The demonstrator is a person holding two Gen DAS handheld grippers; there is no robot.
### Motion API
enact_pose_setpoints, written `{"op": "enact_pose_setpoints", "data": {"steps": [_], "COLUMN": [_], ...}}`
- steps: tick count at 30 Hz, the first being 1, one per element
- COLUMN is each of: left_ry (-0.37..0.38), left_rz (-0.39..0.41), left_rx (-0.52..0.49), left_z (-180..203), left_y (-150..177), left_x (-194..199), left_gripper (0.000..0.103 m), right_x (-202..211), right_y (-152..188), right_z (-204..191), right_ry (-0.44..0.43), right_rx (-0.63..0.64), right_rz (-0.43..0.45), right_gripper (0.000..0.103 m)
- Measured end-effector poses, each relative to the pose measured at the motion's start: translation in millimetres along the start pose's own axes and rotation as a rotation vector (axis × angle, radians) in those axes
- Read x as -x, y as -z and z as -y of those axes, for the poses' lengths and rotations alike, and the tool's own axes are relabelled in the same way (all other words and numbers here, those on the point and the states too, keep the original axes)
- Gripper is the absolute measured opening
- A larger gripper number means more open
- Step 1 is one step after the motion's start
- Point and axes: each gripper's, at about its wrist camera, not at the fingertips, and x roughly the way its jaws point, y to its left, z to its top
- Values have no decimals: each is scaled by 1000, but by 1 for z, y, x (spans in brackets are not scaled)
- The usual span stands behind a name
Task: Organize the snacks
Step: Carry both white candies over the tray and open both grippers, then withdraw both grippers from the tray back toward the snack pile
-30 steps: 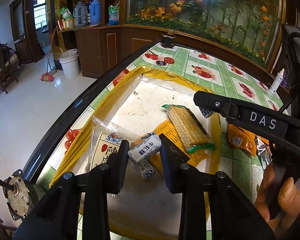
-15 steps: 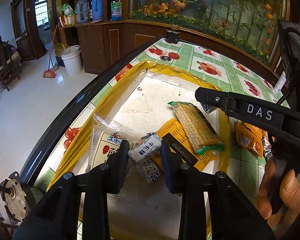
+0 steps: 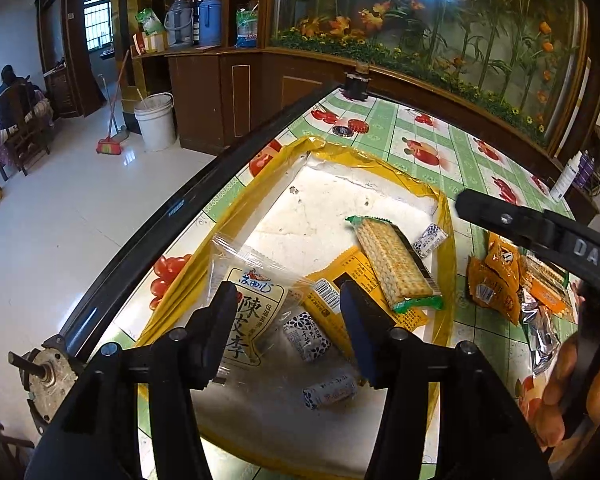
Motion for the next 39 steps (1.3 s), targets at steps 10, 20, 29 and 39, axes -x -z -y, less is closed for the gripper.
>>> {"op": "enact_pose_setpoints", "data": {"steps": [10,20,29,39], "left_ry": [5,14,27,51], "left_rz": [36,66,68,57], "left_rx": [-16,-51,-99,-134], "left_z": [12,36,59,77], "left_y": [3,11,18,28], "left_x": [24,43,52,57], "left_gripper": [57,62,62,64], "right_x": [67,128,165,177], "right_y": [28,69,103,128], "right_z": [21,71,115,132], "right_ry": [13,77,128,156], "right_rx": [-56,-165,-270,-315], "right_rz": [65,116,140,135], "right_gripper": [57,59,61,61]}}
